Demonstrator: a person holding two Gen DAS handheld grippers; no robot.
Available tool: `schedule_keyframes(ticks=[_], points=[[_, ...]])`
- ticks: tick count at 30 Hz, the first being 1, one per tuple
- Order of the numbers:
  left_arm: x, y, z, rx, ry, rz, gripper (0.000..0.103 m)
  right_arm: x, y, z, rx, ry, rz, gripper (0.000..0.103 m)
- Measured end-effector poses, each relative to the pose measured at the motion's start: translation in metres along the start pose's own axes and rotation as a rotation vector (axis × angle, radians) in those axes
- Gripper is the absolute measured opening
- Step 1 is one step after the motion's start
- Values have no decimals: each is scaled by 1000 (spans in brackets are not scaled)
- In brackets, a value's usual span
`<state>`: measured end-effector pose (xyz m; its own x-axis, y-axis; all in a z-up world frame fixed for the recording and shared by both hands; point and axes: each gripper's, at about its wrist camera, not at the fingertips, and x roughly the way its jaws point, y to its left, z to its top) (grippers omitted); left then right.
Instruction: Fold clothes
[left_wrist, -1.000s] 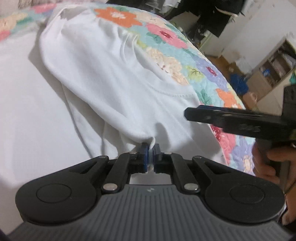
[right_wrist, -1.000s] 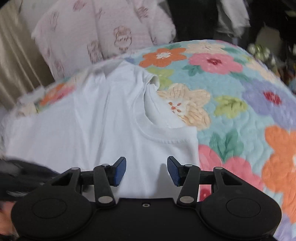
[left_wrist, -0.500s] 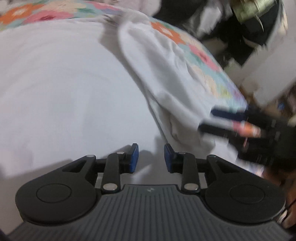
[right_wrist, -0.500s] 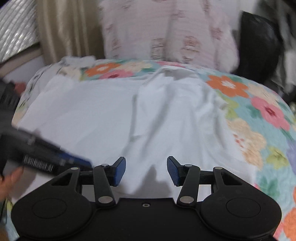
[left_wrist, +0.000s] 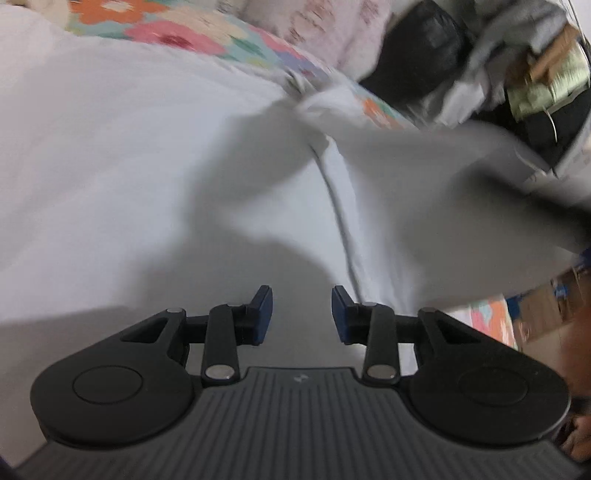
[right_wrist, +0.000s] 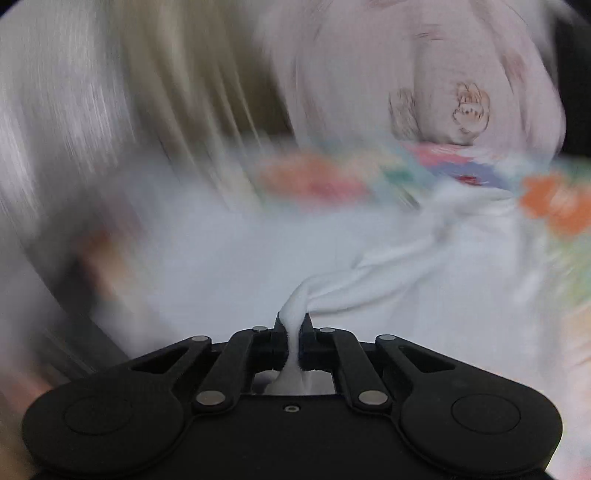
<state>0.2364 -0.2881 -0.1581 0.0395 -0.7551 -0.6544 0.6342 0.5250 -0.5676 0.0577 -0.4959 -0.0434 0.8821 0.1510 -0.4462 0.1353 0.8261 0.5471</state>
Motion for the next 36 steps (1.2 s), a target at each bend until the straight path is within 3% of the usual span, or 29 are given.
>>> schedule_keyframes(ticks=[2,3,4,6,7,8,12,14,17,20,21,26,32,34,35,36], points=[[-3,6,4,-20,-12,0,34,-38,-34,-3,218,-134,70,7],[-3,8,4,-24,-15,-2,34,-49,-49,-14,275,-142,18,7],[-2,8,4,-22,-10,-3,34,-58,-65,-27,321,-130,-61,7],[3,4,2,-15,9,-5,34,-60,-92,-64,400,-18,-274,8],[6,2,0,-12,20,-10,34,-59,-105,-84,452,36,-343,8],[8,0,-3,-11,34,-20,34,-59,-114,-103,506,63,-348,8],[20,-14,-15,-7,80,-80,34,-61,-123,-144,625,61,-270,11],[24,-25,-23,2,83,-103,41,-63,-119,-140,600,56,-238,11],[27,-36,-33,-11,81,-168,41,-70,-119,-133,668,-7,-48,8],[32,-41,-38,-55,85,-244,41,-71,-117,-139,857,-90,294,8],[34,-42,-39,-65,89,-257,42,-72,-115,-140,878,-89,314,7],[46,-43,-43,-62,110,-234,42,-77,-111,-150,836,-9,93,8],[56,-38,-47,-135,155,-287,42,-64,-115,-176,989,-29,247,8],[56,-45,-46,-89,151,-274,32,-62,-111,-174,974,-28,246,8],[55,-49,-46,-58,147,-258,21,-61,-110,-173,964,-28,240,8],[54,-53,-45,-41,151,-262,1,-61,-109,-172,961,-30,236,8]])
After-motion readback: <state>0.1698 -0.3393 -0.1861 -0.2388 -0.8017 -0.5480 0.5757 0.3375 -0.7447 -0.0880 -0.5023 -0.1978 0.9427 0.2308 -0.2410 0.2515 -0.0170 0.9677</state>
